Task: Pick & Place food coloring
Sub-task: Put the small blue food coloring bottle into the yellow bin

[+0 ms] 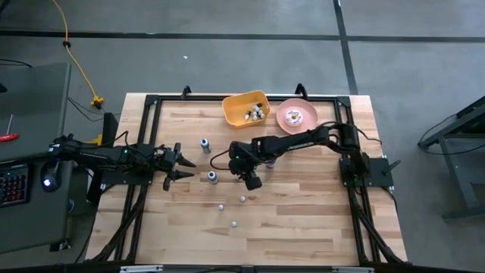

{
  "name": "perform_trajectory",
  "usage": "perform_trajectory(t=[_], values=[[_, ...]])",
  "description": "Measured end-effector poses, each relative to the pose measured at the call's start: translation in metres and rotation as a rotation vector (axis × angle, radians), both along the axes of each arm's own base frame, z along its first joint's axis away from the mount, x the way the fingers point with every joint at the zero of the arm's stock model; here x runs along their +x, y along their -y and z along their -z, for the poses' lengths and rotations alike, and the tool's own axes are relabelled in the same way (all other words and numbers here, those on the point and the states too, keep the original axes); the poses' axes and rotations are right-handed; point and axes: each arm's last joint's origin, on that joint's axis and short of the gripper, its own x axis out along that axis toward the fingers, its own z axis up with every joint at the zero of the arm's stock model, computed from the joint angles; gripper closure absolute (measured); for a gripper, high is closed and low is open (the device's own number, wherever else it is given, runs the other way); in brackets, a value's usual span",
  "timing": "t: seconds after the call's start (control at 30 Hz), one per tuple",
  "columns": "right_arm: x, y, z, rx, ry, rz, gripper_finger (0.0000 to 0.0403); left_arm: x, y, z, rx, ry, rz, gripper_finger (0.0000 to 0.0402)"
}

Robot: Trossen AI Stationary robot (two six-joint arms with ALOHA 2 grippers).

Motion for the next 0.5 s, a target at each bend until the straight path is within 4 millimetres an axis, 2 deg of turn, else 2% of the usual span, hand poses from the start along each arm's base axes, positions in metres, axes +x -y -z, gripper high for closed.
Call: perform_trajectory(t=[0.5], values=[[0.0014, -0.0013, 0.0014, 0.003, 0.006, 0.004, 0.0256, 0.0001, -0.0004, 0.0001, 0.003, -0.001, -0.014, 0.0238]])
